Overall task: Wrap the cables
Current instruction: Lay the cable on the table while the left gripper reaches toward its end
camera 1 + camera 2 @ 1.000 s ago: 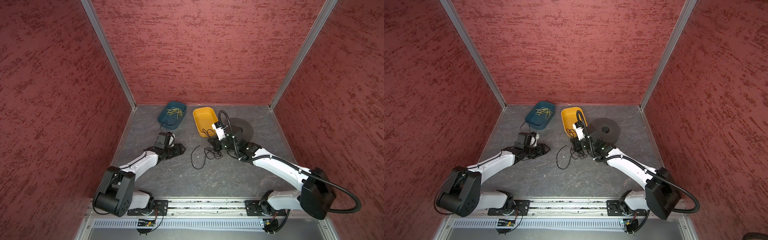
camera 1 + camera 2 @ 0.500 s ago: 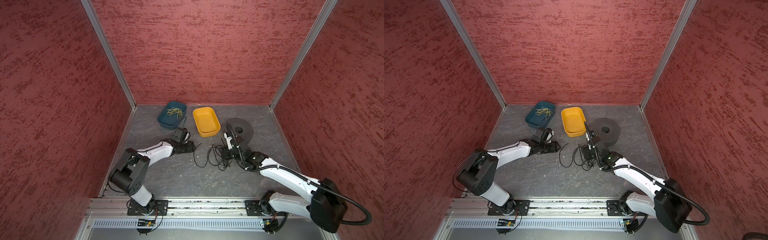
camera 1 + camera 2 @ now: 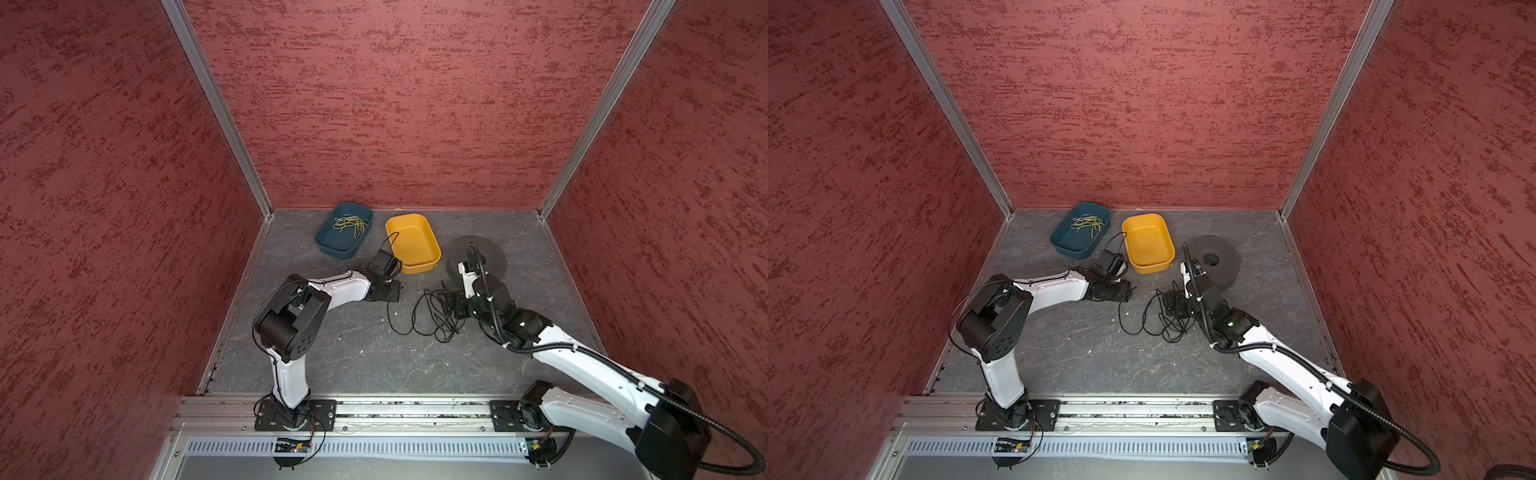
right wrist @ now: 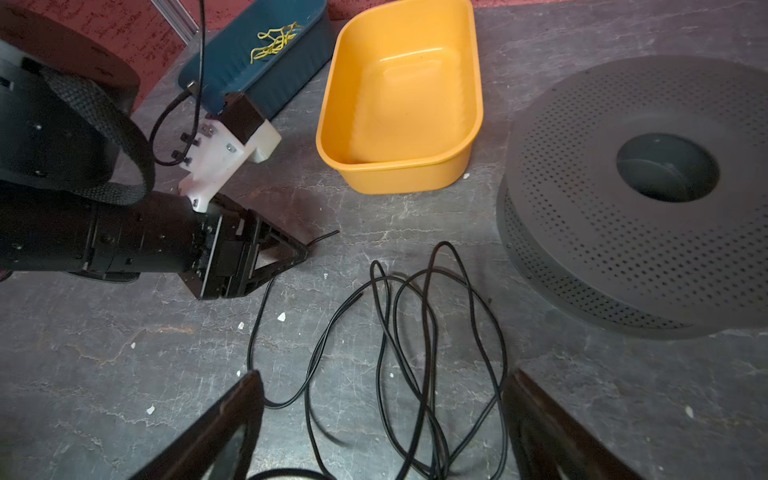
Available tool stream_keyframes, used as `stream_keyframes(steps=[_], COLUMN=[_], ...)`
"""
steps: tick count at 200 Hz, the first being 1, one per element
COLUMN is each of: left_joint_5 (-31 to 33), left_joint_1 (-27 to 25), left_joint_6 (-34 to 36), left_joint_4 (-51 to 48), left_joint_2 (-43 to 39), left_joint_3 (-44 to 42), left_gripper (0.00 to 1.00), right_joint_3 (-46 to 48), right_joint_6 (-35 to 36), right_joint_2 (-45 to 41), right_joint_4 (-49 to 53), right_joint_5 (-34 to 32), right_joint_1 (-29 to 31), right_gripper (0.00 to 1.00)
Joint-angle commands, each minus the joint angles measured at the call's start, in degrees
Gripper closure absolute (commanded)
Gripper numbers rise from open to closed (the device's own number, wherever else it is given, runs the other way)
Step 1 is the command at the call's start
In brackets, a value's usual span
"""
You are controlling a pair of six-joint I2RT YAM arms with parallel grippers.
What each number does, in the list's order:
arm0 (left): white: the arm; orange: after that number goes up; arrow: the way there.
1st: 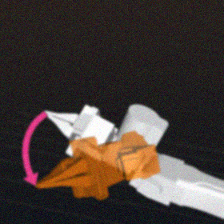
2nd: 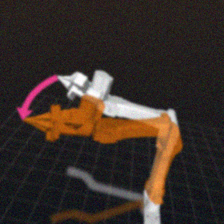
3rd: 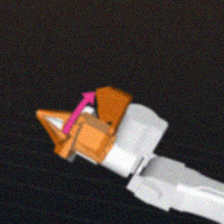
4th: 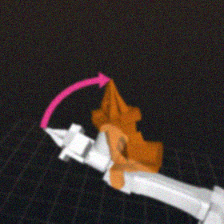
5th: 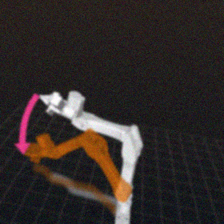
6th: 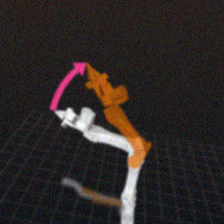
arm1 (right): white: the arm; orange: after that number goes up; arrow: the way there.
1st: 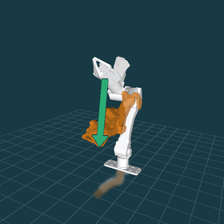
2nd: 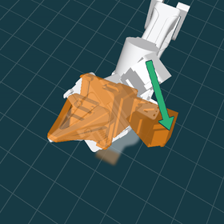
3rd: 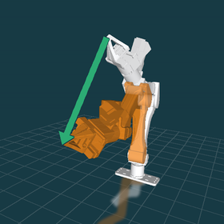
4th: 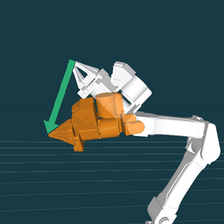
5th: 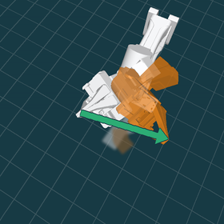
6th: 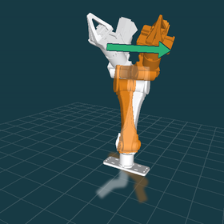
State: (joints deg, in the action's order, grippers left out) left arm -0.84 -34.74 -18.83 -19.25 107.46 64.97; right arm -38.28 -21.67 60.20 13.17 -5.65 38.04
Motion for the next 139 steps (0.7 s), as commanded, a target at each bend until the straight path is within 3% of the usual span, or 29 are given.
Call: stream_keyframes(steps=[1, 50, 92, 139], left_joint_5=[3.16, 6.11, 8.02, 2.05], left_joint_1=[-1.40, -3.41, -3.49, 0.68], left_joint_6=[2.37, 3.50, 4.47, 3.91], left_joint_4=[-3.23, -7.95, -10.01, -10.65], left_joint_2=[3.34, 7.65, 6.23, -3.71], left_joint_3=[3.36, 8.17, 8.78, 6.54], left_gripper=[0.50, 0.69, 0.93, 1.00], right_joint_3=[0.75, 2.56, 3.74, 3.51], right_joint_6=[-1.83, -3.19, -3.10, -0.39], right_joint_2=[-0.48, -3.28, -4.14, -3.26], right_joint_4=[-1.10, -0.18, 1.07, 0.88], right_joint_5=[2.84, 1.57, 0.56, 0.48], right_joint_1=[-0.34, -0.34, -0.38, -0.34], right_gripper=[0.09, 0.09, 0.09, 0.10])
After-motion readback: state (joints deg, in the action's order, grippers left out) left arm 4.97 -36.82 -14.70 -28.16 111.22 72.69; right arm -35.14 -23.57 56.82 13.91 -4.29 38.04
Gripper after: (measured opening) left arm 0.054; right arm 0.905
